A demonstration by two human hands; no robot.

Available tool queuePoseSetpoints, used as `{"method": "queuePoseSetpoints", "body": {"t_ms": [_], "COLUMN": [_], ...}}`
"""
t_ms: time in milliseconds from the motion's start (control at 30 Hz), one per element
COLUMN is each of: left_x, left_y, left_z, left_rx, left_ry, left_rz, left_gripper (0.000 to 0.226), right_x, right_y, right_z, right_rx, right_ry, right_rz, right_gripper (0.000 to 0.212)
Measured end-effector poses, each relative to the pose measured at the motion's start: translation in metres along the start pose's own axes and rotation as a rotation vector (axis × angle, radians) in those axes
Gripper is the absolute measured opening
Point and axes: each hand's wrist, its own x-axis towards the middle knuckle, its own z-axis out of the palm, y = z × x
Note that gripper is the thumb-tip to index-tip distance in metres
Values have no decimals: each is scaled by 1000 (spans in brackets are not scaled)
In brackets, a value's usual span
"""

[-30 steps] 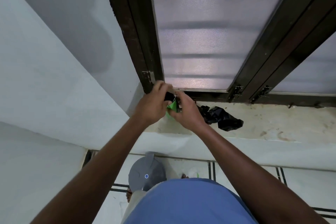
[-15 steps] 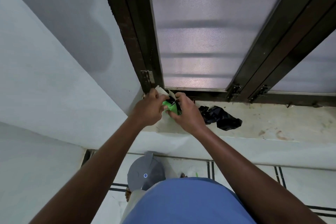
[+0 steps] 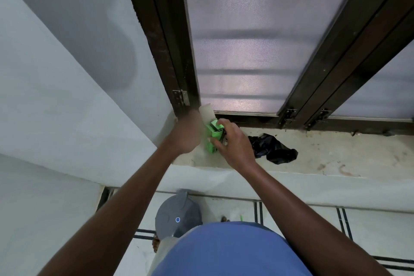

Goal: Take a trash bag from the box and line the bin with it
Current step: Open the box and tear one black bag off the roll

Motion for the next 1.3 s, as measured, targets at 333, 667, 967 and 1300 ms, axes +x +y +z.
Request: {"method": "queuePoseSetpoints", "body": {"t_ms": [333,667,967,1300], "left_x": [-9,-14,-14,-19], "left_y": [9,1,-11,-10], "left_z": [5,5,-1,-3], "left_rx": [-517,-332,-4,142], "left_ry": [106,115,166,161], "left_rz": [-168,-31,224,308], "left_gripper": [30,25,18,19], "right_x": [-7,-5,-1,3], "right_y": [2,-1,1,1], "right_z": [8,2,3,9], "right_rx": [154,266,231,69], "right_ry": [-4,-36,-64,-155], "right_rz": [-2,89,81,63], "right_gripper": [50,75,64,79]}}
